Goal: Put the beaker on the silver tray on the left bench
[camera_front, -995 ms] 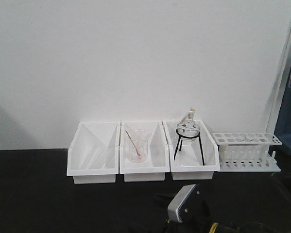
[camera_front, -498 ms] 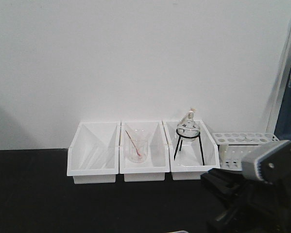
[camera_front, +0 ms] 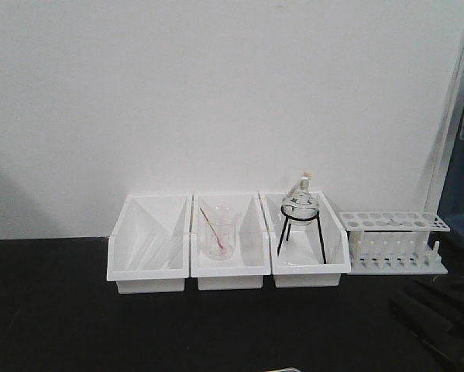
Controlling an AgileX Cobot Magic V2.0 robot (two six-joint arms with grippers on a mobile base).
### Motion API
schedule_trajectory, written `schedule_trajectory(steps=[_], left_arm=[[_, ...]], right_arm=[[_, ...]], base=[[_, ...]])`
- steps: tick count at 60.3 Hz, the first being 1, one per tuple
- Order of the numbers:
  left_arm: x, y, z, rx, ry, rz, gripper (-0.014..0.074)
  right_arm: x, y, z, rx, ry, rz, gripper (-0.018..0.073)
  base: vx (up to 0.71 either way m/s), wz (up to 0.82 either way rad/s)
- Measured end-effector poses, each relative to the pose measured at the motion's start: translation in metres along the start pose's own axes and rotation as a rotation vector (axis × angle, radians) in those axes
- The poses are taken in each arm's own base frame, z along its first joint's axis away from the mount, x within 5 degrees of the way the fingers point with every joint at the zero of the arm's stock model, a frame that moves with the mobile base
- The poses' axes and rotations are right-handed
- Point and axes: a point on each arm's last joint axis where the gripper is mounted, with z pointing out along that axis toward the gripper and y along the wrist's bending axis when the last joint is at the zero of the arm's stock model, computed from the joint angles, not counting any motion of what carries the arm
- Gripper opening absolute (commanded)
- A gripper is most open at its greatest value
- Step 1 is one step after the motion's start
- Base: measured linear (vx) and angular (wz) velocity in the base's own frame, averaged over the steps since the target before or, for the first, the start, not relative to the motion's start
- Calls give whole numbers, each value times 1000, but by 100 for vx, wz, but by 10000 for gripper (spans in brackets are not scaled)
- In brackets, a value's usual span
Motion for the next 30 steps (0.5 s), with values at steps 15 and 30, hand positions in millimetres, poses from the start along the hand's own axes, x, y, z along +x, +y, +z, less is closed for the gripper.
schedule_trajectory(steps=[15, 30], left_arm=[[0, 0, 0, 0, 0, 0, 1], [0, 0, 0, 0, 0, 0, 1]], right_arm=[[0, 0, 0, 6, -7, 65, -14], [12, -14, -8, 182, 120, 222, -14]], base=[[0, 0], [0, 0]])
